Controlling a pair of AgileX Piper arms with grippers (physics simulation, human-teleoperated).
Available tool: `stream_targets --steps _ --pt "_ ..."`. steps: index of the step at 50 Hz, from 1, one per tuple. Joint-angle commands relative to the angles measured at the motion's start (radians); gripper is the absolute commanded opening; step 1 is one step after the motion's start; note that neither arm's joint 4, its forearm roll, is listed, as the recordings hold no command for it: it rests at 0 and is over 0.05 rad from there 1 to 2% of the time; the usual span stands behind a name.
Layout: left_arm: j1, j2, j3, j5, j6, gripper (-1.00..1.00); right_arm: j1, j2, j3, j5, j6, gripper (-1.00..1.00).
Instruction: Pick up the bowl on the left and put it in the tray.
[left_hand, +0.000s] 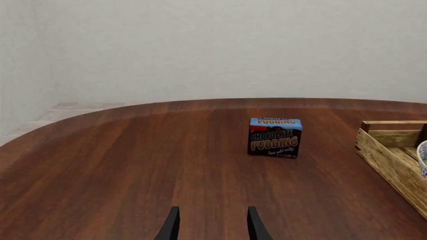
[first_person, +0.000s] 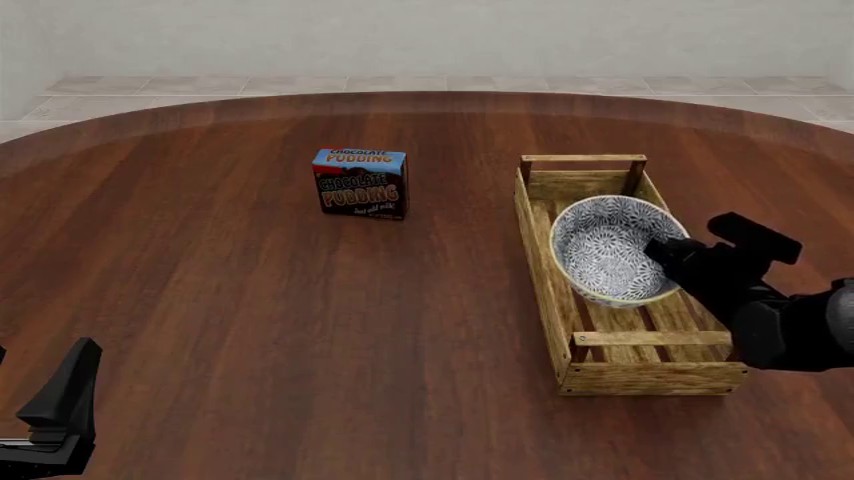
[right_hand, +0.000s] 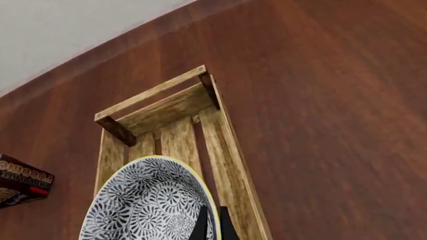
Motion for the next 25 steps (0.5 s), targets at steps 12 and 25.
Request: stream_targets --steps 12,25 --pt "0.000 0.000 0.000 0.000 0.000 1.00 -0.001 0.013 -0.012 -0.005 0.000 -1.00" --pt "0.000 0.000 0.000 0.000 0.000 1.00 -0.001 0.009 -0.010 -0.004 -0.004 -1.00"
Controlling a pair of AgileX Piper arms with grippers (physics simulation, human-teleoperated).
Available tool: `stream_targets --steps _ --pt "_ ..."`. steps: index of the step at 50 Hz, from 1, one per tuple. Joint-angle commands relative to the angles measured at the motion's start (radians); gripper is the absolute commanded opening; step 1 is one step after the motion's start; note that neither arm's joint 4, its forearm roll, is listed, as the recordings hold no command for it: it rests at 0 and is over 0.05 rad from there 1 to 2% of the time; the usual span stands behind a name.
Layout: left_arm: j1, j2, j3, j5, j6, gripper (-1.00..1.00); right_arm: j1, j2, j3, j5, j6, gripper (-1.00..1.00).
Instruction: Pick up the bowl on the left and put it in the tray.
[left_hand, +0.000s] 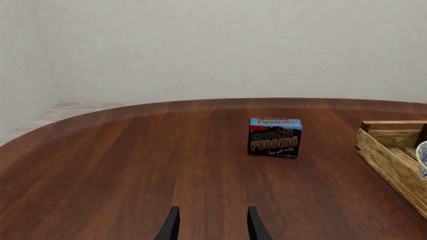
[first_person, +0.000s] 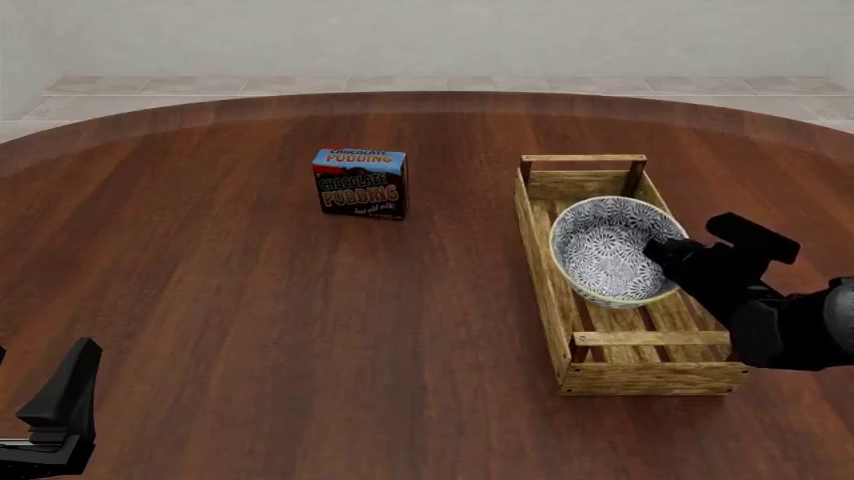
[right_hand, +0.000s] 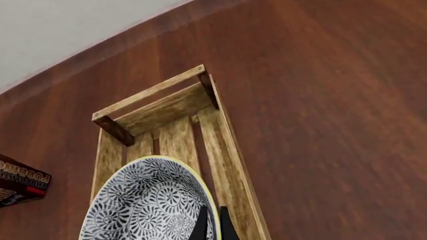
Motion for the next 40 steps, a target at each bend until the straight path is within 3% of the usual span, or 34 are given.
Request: stream_targets --steps 1,17,18,40 --pt "0.000 0.000 0.000 0.000 0.000 1.00 0.003 -0.004 -0.001 -0.004 0.003 -1.00" --pt "0.000 0.000 0.000 0.000 0.000 1.00 0.018 -0.018 0.006 -0.004 -0.015 -1.00" --pt "0.000 0.000 0.000 0.000 0.000 1.00 0.021 -0.019 0.008 -0.006 -0.015 1.00" --pt "0.000 0.000 0.000 0.000 0.000 1.00 0.024 -0.030 0.013 -0.006 -0.023 1.00"
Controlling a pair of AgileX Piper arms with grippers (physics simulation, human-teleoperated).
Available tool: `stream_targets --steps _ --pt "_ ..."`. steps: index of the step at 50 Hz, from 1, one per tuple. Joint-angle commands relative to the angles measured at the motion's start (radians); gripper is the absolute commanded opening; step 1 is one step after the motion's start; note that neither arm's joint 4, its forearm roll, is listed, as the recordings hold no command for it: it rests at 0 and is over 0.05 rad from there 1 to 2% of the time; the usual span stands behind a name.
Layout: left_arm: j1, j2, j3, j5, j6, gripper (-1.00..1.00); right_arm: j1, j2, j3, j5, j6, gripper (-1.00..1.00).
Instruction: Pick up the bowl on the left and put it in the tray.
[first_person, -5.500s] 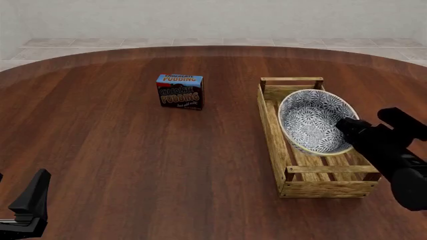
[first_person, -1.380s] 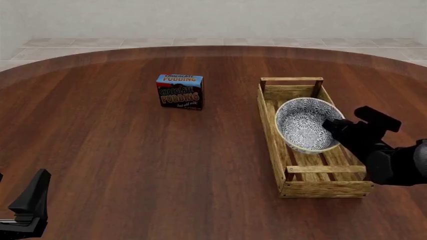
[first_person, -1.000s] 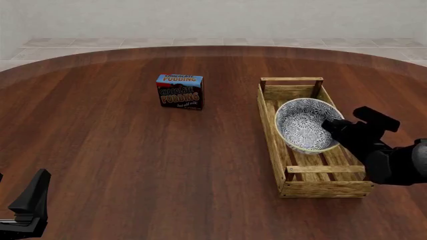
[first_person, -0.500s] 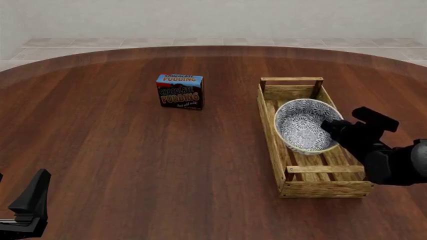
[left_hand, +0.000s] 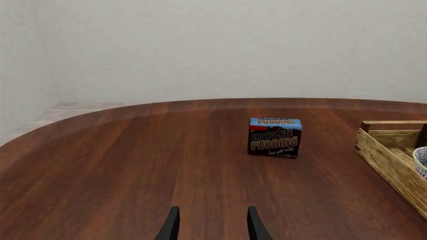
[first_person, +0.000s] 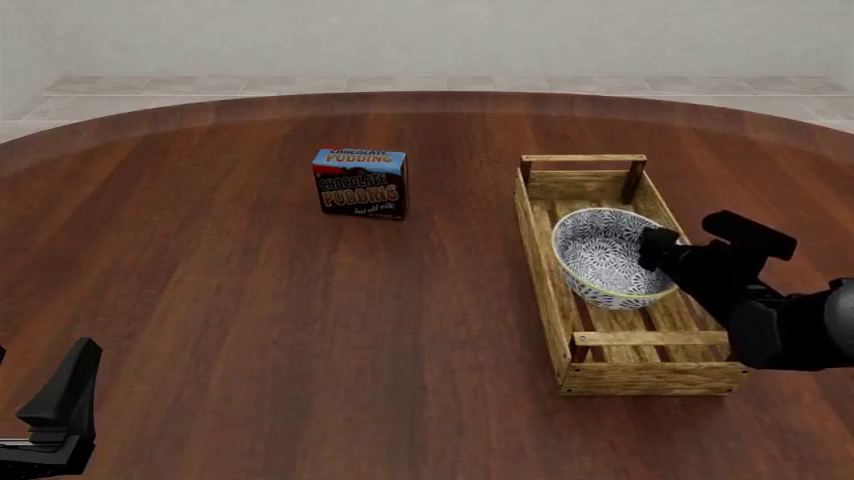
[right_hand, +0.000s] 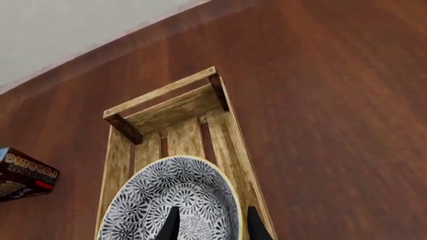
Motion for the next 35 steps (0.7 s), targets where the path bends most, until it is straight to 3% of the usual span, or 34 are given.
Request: stream_targets --steps 1,35 --pt "0.000 0.000 0.000 0.000 0.000 1.00 0.003 -0.007 0.003 -0.001 -0.002 1.00" --pt "0.000 0.000 0.000 0.000 0.000 1.00 0.006 -0.109 0.039 0.031 -0.016 1.00"
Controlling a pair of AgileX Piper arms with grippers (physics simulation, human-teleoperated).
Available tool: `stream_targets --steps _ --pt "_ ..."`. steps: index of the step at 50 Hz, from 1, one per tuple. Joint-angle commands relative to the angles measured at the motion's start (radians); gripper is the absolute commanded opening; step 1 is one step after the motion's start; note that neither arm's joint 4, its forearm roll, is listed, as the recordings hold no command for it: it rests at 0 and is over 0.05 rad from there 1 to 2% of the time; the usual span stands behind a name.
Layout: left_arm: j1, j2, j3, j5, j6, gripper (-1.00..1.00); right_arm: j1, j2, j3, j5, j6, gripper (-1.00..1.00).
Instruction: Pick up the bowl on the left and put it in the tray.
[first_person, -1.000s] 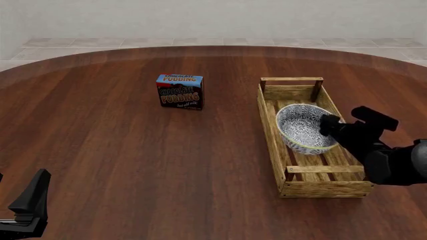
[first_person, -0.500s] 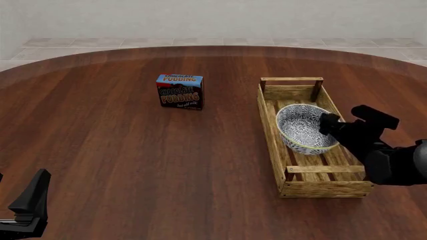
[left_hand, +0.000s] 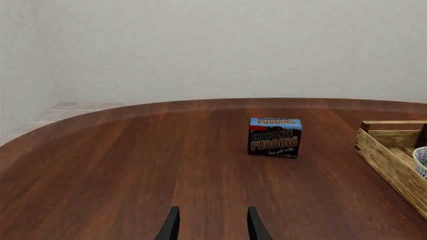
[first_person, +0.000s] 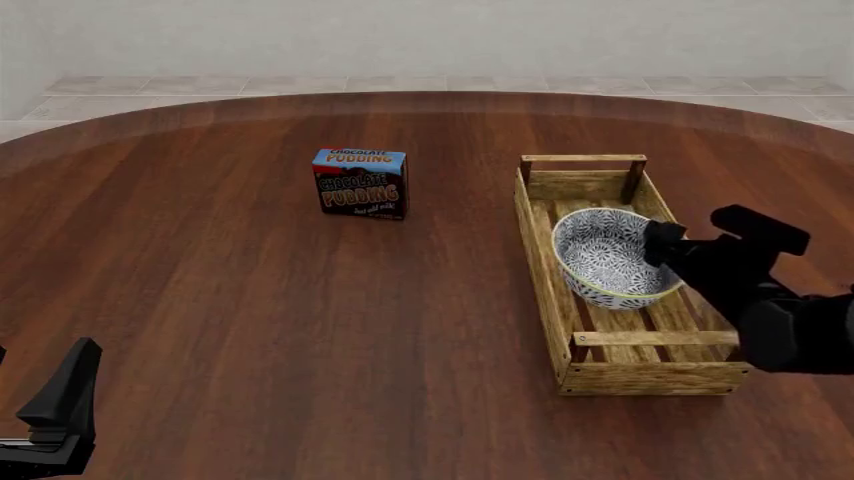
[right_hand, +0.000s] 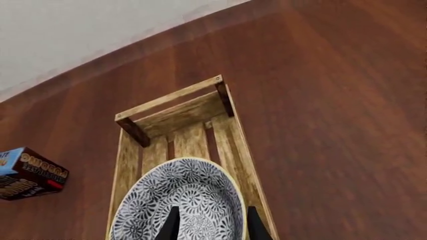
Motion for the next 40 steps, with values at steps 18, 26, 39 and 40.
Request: stream_targets --steps 18,26,39,40 --pt "0.000 0.000 0.000 0.000 0.000 1.00 0.012 -0.091 0.043 0.025 0.013 1.00" --pt "0.000 0.000 0.000 0.000 0.000 1.00 0.029 -0.141 0.051 0.053 0.022 1.00" --pt "0.000 0.000 0.000 0.000 0.000 1.00 0.046 -0.243 0.077 0.101 0.028 1.00" --pt "0.000 0.000 0.000 0.000 0.000 1.00 0.046 -0.256 0.079 0.108 0.029 1.00"
